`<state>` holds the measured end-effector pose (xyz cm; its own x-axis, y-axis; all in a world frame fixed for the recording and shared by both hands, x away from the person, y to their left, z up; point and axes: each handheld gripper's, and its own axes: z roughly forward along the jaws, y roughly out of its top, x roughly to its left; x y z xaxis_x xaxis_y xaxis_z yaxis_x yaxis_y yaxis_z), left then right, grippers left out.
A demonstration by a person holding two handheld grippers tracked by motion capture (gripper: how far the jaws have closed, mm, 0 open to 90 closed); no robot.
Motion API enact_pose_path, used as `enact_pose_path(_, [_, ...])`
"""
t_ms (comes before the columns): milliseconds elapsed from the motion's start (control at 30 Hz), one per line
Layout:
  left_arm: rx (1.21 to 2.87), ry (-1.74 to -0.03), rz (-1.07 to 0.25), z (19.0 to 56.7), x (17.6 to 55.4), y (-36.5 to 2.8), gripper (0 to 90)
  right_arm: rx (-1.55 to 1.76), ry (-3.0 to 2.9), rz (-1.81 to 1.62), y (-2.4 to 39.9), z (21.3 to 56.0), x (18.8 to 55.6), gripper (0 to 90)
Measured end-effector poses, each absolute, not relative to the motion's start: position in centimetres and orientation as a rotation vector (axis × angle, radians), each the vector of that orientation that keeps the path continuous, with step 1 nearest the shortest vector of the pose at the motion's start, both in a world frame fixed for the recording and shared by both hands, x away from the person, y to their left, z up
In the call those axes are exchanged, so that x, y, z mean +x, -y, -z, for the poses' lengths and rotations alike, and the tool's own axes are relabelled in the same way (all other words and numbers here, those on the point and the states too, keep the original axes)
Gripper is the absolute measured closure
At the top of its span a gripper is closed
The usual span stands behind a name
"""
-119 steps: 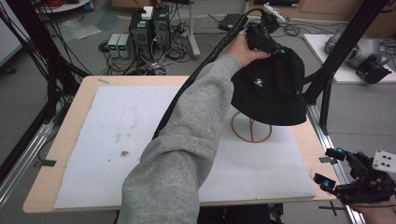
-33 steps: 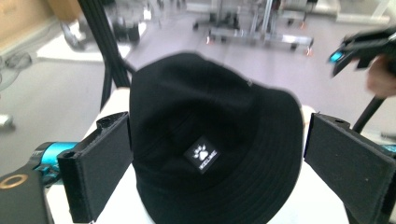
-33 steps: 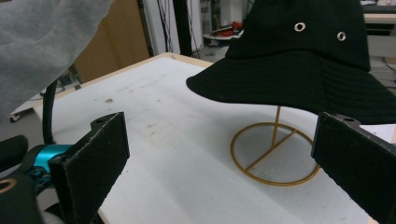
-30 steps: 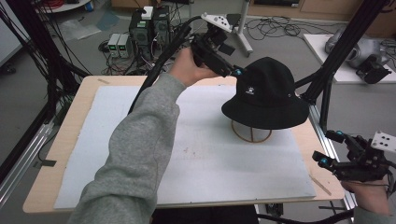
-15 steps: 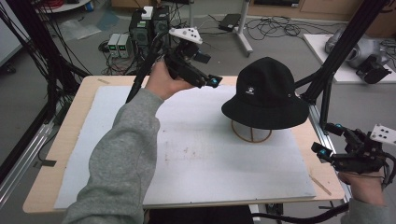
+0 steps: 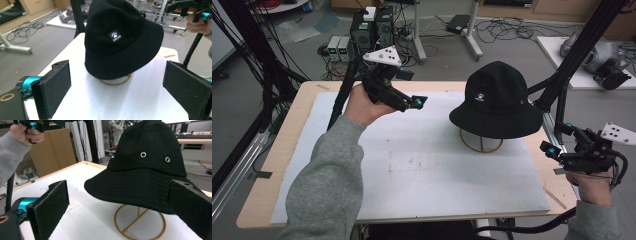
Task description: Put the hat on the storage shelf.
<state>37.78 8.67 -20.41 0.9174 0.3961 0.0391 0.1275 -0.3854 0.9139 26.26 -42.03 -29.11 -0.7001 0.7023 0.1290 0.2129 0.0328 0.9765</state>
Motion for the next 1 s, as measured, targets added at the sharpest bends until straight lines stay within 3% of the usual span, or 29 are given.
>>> enact_pose_path(600, [1.863,-0.480,-0.364,23.6,33.5,-14.9,8.4,0.922,-1.878,-1.752,41.5,29.4,27.7,3.4])
enact_pose_path(1000, [1.775,-0.486,-0.322,25.8,30.5,-18.0,8.4,0.916,-1.862,-1.758,41.4,29.4,28.0,3.4])
